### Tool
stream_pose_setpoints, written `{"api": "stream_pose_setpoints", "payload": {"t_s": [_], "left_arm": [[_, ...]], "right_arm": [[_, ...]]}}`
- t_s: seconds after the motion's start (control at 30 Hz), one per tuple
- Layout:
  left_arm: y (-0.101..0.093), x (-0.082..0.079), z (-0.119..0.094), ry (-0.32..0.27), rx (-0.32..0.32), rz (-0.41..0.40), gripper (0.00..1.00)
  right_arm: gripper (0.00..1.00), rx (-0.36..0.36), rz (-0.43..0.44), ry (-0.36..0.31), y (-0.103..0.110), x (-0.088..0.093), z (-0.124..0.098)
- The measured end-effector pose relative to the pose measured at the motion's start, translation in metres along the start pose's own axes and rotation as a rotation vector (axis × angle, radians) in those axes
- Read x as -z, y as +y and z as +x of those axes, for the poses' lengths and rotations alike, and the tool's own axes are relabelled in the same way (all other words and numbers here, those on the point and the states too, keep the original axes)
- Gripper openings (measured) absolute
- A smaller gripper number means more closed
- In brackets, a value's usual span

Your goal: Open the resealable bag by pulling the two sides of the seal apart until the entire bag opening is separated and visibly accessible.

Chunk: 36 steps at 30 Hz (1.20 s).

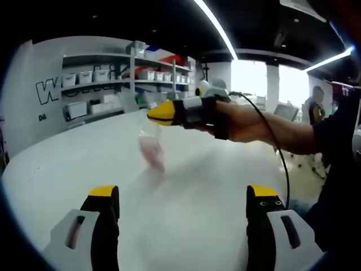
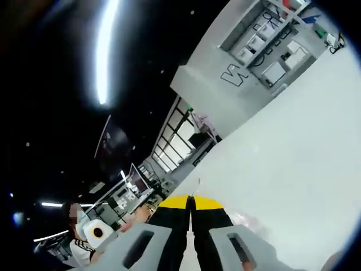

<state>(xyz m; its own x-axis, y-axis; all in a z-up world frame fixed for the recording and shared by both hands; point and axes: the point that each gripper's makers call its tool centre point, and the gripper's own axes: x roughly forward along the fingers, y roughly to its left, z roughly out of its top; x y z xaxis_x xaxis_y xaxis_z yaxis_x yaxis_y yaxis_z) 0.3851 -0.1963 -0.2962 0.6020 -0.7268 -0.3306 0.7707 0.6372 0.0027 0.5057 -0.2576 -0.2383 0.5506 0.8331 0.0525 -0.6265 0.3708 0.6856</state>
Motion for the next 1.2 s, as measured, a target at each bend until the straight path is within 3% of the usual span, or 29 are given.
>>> {"api": "stream_pose_setpoints", "payload": {"t_s": [1.2], "left_arm": [[0.006, 0.006, -0.003, 0.014, -0.011, -0.008, 0.91]], "right_arm": [[0.0, 0.048, 0.006, 0.009, -0.032, -0.006, 0.021]]}}
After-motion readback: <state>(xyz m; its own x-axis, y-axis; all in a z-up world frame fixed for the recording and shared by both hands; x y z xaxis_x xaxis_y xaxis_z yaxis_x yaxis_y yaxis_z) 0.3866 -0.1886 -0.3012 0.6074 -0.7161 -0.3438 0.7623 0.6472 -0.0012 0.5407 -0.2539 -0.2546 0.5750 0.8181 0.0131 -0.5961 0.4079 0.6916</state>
